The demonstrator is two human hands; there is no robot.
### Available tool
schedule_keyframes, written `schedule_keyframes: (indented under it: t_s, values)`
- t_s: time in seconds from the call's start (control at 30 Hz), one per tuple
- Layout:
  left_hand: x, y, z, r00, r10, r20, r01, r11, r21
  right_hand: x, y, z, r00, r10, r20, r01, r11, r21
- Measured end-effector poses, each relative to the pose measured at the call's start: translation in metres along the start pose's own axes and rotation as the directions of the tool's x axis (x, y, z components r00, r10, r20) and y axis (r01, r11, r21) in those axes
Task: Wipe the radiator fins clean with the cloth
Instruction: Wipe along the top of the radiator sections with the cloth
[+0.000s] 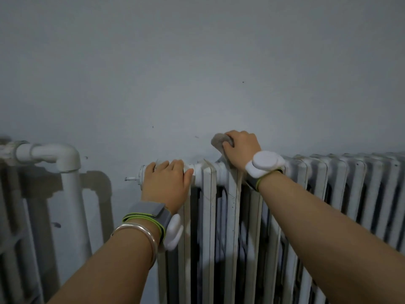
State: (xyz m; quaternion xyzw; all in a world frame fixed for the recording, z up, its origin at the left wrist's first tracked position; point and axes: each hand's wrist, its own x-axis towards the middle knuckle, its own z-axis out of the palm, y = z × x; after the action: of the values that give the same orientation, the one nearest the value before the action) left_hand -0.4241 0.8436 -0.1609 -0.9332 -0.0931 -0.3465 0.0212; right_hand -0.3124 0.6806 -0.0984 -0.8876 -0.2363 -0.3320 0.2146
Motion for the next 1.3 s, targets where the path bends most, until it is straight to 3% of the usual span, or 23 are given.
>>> schedule_keyframes:
  t_s: [0.13, 0.2, 0.53, 0.7, 0.87, 1.1, 1.3]
  values:
    - [0.0, 0.0, 0.002, 1.0, 0.0, 0.006, 0.0, 1.0, 0.011, 0.011, -0.007, 0.013, 0.934, 0.061, 0.352, -0.03, 0.995, -0.092]
    - [0.0, 0.0, 0.001, 1.0, 0.002, 0.001, -0.002, 1.0, 0.016, 0.011, -0.008, 0.014, 0.902, 0.099, 0.42, -0.068, 0.994, -0.088]
    - [0.0, 0.001, -0.001, 1.0, -0.003, 0.02, 0.003, 1.0, 0.017, -0.01, -0.003, 0.011, 0.966, 0.061, 0.251, -0.048, 0.997, -0.057]
    - [0.0, 0.001, -0.002, 1.0, -0.005, 0.024, 0.005, 1.0, 0.007, -0.04, 0.002, 0.019, 1.0, -0.021, 0.002, 0.021, 0.998, -0.065]
    - [0.0, 0.001, -0.004, 0.999, -0.003, 0.04, 0.002, 1.0, 0.018, -0.081, 0.011, 0.032, 0.931, -0.153, -0.33, 0.188, 0.979, 0.077]
    - [0.0, 0.001, -0.006, 0.997, 0.0, 0.071, 0.0, 1.0, 0.008, -0.112, 0.016, 0.04, 0.928, -0.09, -0.361, 0.162, 0.971, 0.176]
    - [0.001, 0.0, -0.006, 0.997, 0.005, 0.082, -0.006, 1.0, 0.012, -0.136, 0.021, 0.058, 0.952, -0.028, -0.303, 0.1, 0.969, 0.225]
